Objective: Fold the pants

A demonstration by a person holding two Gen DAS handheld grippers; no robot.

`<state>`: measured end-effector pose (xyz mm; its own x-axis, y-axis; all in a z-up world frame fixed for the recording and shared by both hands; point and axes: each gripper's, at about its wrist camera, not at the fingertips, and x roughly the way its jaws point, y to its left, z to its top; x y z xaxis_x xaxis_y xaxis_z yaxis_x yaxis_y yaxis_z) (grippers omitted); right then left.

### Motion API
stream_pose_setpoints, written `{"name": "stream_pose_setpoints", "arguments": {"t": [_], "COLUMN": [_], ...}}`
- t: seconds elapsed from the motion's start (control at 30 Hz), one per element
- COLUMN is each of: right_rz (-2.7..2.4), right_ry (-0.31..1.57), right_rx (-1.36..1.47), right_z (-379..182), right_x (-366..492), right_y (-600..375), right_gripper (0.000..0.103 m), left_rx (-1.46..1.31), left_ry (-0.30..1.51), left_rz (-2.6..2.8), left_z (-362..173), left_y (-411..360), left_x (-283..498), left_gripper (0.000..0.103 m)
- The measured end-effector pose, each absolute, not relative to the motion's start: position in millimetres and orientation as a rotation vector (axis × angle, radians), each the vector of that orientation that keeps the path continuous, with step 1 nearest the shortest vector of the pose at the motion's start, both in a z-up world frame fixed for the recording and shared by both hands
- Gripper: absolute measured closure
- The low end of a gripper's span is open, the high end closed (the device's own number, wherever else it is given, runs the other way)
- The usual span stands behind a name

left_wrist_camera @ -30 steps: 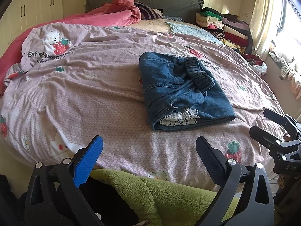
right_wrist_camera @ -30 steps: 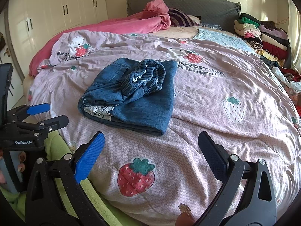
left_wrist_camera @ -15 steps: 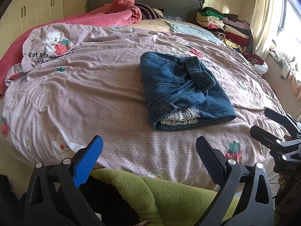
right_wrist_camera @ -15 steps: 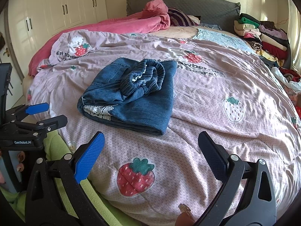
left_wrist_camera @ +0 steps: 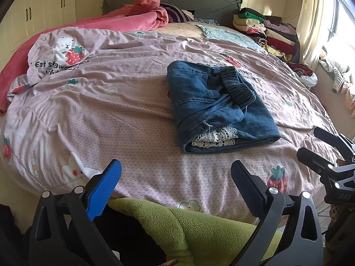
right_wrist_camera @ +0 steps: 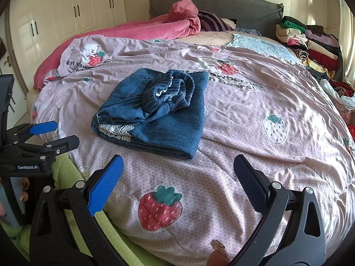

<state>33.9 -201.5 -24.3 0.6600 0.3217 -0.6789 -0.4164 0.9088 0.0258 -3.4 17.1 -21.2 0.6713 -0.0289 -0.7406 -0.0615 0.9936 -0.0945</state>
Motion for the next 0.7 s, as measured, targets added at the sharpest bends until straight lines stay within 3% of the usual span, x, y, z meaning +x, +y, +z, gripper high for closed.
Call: {"name": "stream_pose_setpoints", "arguments": {"t": [0.7], "right_rz": [0.418], "right_ry": [0.741], "right_rx": [-0.136], "right_z": [-24.3], "right_x": [34.0], "right_y": [-201.0], "right_gripper": [0.009], "left_rx": [-0.114], "left_ry": [0.832], "left_rz": [0.019], "left_z": [-20.3], "left_y": [16.0], "left_x": [-3.7], "left_gripper": [0.004]}}
